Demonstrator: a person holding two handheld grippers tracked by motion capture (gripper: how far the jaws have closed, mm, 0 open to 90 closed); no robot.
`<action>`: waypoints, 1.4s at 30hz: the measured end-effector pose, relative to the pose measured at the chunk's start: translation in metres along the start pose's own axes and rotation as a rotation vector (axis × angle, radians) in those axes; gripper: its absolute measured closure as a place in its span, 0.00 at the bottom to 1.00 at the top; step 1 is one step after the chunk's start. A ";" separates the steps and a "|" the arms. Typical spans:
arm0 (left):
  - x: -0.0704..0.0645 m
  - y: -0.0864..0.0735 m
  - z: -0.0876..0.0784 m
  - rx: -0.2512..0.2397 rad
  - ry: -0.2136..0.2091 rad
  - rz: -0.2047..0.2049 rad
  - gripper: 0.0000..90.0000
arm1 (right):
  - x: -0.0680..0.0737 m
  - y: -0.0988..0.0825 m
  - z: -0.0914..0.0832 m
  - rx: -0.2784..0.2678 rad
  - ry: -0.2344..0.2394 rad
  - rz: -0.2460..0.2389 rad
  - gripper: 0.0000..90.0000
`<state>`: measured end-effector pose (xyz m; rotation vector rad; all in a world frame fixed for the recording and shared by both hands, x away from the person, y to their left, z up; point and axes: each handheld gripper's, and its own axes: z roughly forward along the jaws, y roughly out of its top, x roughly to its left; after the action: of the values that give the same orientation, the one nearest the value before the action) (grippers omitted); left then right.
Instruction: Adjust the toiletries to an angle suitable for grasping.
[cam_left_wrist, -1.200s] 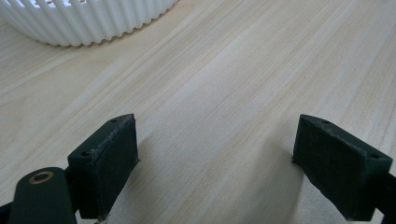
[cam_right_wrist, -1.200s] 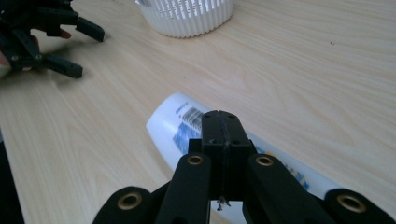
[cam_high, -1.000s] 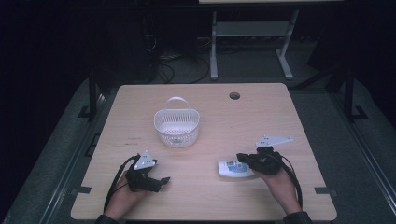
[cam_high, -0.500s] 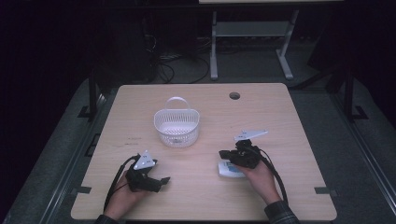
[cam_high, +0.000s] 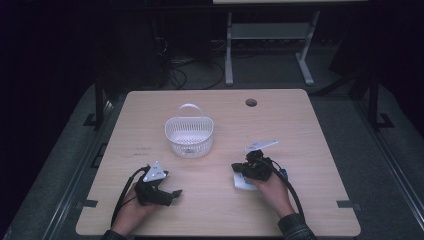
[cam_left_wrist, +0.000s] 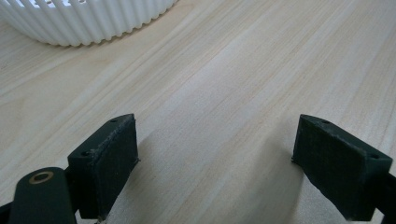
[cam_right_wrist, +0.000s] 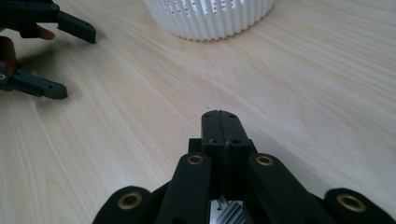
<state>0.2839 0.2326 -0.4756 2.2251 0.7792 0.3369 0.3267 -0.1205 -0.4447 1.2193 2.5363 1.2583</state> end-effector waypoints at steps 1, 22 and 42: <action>0.000 0.000 0.000 0.000 0.000 0.001 0.14 | 0.000 -0.001 0.001 0.004 0.000 -0.001 0.99; 0.000 0.000 0.000 0.000 0.000 0.002 0.14 | 0.008 -0.012 -0.004 0.056 0.019 -0.023 0.99; -0.001 0.000 0.000 -0.001 0.000 -0.003 0.14 | 0.020 -0.042 -0.031 0.098 0.025 -0.025 0.99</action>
<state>0.2833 0.2324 -0.4757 2.2226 0.7817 0.3355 0.2752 -0.1418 -0.4479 1.1934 2.6516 1.1641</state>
